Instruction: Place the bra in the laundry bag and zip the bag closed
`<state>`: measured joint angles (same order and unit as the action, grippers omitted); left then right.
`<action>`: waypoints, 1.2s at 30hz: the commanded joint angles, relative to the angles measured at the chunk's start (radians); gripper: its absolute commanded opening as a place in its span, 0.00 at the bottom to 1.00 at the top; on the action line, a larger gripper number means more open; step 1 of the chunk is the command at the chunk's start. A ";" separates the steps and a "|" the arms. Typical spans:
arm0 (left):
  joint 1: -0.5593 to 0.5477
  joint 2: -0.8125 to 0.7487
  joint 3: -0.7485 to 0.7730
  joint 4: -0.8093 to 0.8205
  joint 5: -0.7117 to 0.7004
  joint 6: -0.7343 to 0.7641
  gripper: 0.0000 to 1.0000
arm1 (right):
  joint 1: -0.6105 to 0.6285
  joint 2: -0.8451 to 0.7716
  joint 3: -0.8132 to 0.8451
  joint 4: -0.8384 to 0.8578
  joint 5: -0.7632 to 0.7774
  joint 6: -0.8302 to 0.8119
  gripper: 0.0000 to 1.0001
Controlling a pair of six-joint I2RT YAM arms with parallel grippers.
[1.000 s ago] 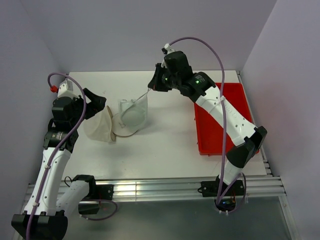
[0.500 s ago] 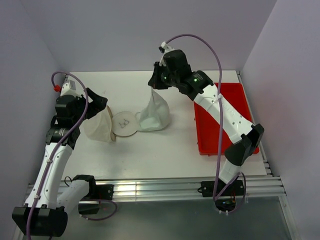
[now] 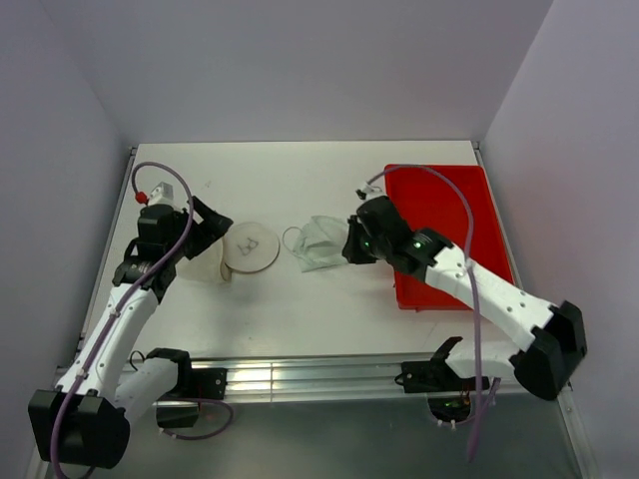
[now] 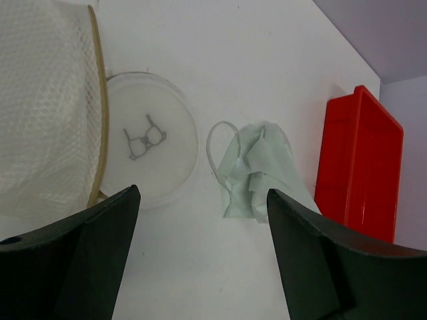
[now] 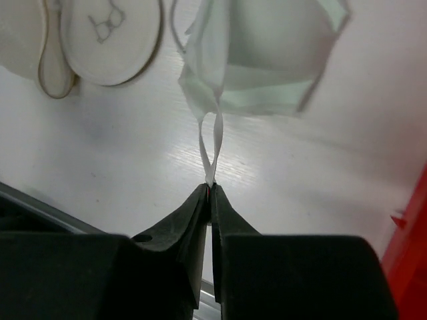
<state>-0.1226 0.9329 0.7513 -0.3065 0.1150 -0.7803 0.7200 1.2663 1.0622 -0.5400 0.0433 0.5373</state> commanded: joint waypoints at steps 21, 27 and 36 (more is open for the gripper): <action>-0.386 0.260 0.111 0.127 -0.251 -0.074 0.74 | -0.135 0.162 -0.059 0.201 0.054 0.141 0.73; -0.489 0.475 0.181 0.182 -0.348 -0.082 0.58 | -0.214 0.160 -0.185 0.391 -0.092 0.217 0.82; -0.542 0.642 0.243 0.190 -0.416 -0.091 0.51 | -0.127 0.177 -0.107 0.364 0.042 0.188 0.82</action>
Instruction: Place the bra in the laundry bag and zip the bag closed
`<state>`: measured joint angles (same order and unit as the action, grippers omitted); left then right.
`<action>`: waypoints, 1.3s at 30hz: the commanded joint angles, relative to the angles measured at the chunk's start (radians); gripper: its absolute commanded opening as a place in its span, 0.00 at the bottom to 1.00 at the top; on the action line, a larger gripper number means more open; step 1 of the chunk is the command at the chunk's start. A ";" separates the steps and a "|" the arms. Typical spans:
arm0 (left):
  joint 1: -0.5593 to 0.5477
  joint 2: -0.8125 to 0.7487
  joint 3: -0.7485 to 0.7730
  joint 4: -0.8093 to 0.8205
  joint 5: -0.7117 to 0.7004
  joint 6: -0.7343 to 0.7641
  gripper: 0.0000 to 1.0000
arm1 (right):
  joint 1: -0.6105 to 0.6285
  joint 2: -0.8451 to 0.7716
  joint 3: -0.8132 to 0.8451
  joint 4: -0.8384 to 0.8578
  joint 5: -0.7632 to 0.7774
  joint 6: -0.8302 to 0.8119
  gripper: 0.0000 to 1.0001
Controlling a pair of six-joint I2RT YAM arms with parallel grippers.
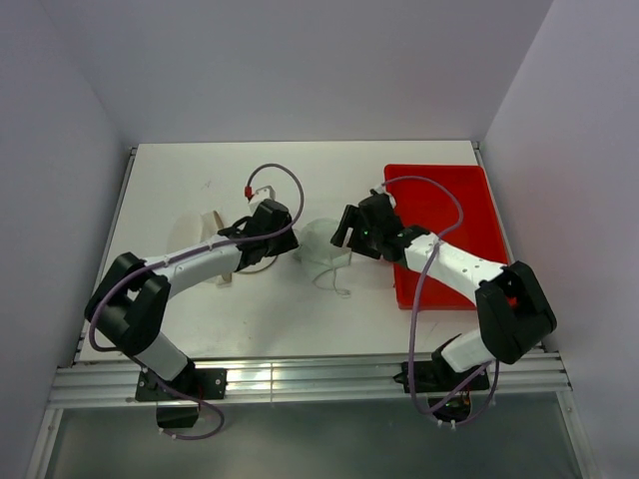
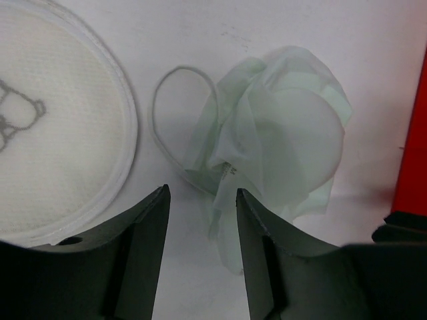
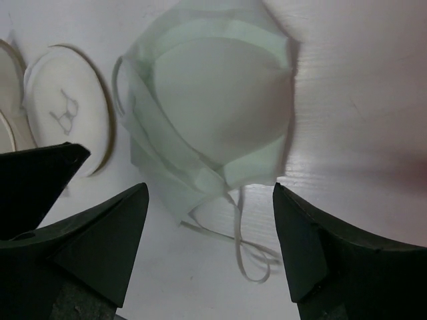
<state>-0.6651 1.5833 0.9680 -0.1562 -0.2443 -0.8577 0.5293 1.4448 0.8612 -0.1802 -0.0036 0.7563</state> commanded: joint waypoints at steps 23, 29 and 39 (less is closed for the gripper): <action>0.108 0.144 0.037 0.095 0.016 0.011 0.43 | 0.517 0.450 0.512 -0.384 0.654 0.003 0.45; 0.108 0.197 0.070 0.110 0.042 0.031 0.45 | 0.517 0.492 0.541 -0.406 0.697 0.009 0.44; 0.108 0.242 0.098 0.122 0.079 0.034 0.44 | 0.514 0.531 0.549 -0.383 0.705 0.003 0.44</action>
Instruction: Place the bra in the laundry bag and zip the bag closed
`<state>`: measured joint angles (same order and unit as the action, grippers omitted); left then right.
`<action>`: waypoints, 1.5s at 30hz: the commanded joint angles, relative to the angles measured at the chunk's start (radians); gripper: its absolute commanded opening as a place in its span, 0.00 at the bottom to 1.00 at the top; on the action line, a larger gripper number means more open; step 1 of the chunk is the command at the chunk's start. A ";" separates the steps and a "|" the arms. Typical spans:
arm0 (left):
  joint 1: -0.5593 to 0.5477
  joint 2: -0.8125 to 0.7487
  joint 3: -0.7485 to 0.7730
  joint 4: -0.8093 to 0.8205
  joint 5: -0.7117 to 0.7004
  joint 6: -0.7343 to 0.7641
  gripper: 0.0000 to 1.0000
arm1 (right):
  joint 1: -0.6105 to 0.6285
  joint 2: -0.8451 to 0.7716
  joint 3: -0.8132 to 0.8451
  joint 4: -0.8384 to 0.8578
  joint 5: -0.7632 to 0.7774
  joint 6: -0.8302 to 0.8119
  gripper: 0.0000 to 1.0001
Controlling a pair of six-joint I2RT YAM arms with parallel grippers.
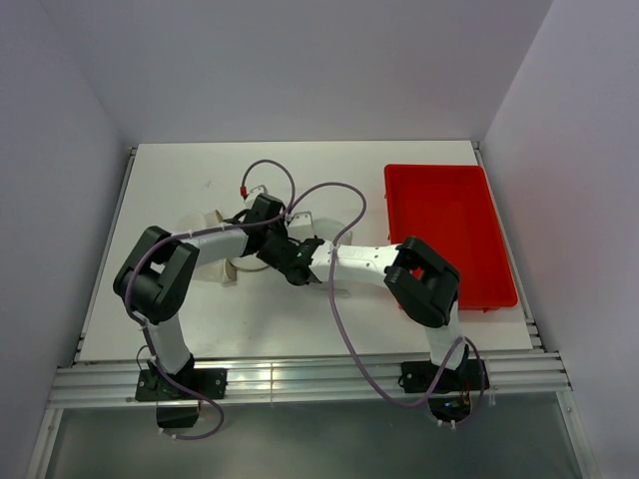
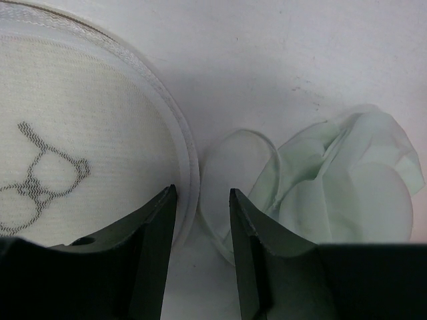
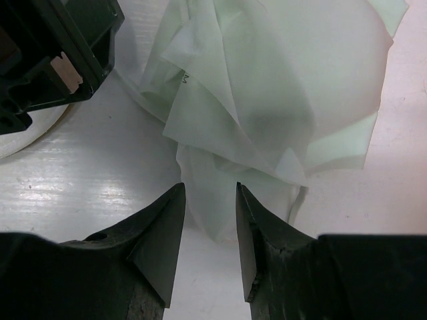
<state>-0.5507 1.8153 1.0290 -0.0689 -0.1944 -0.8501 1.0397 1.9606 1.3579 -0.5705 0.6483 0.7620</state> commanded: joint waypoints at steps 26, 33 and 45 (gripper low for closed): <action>0.043 -0.072 -0.006 -0.032 -0.013 0.036 0.54 | 0.003 0.023 0.037 0.017 0.054 0.013 0.15; -0.006 -0.102 0.017 -0.040 0.007 0.028 0.57 | -0.010 -0.070 0.007 -0.005 0.077 0.014 0.00; -0.045 -0.149 -0.036 0.007 0.061 0.006 0.47 | -0.041 -0.279 -0.032 -0.066 0.090 0.017 0.00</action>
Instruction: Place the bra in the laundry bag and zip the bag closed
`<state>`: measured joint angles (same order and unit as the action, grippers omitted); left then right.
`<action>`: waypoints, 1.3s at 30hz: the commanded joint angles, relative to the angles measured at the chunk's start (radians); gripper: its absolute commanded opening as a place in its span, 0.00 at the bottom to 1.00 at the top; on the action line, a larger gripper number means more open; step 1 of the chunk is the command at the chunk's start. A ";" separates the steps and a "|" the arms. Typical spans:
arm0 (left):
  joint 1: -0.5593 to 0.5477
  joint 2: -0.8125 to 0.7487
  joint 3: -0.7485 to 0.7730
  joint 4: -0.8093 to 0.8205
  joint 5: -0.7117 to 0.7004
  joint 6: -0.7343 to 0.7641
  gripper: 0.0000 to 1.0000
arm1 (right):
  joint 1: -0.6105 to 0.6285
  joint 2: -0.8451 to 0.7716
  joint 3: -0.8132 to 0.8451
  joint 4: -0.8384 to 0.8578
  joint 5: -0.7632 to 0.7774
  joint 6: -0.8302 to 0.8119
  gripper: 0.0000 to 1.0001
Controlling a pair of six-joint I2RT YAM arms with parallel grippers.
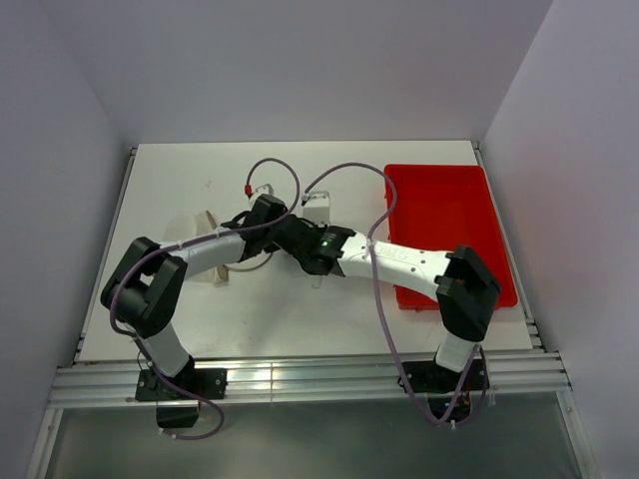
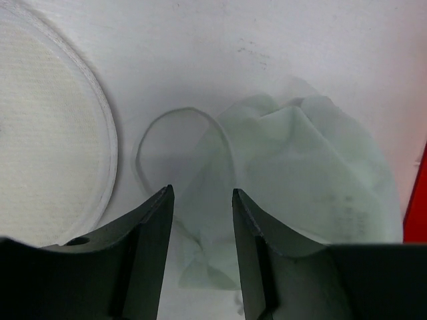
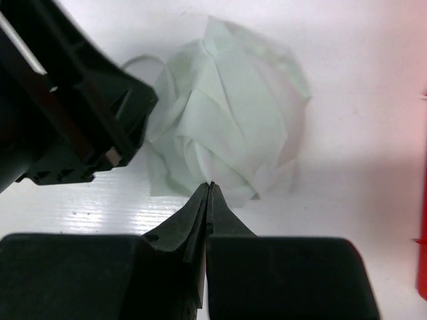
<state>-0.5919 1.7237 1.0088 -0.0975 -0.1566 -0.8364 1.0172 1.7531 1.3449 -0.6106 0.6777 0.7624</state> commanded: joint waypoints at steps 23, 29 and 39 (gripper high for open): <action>-0.035 -0.019 -0.110 0.199 0.149 -0.023 0.49 | -0.155 -0.366 -0.279 0.022 -0.047 0.086 0.00; -0.080 -0.053 -0.133 0.156 0.098 0.000 0.49 | -0.163 -0.369 -0.270 0.022 -0.053 0.081 0.00; -0.108 -0.035 -0.182 0.148 0.026 0.028 0.42 | -0.175 -0.368 -0.257 0.028 -0.072 0.074 0.00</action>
<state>-0.6949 1.7008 0.8516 0.0319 -0.0971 -0.8318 0.8539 1.4124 1.0706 -0.6132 0.5934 0.8257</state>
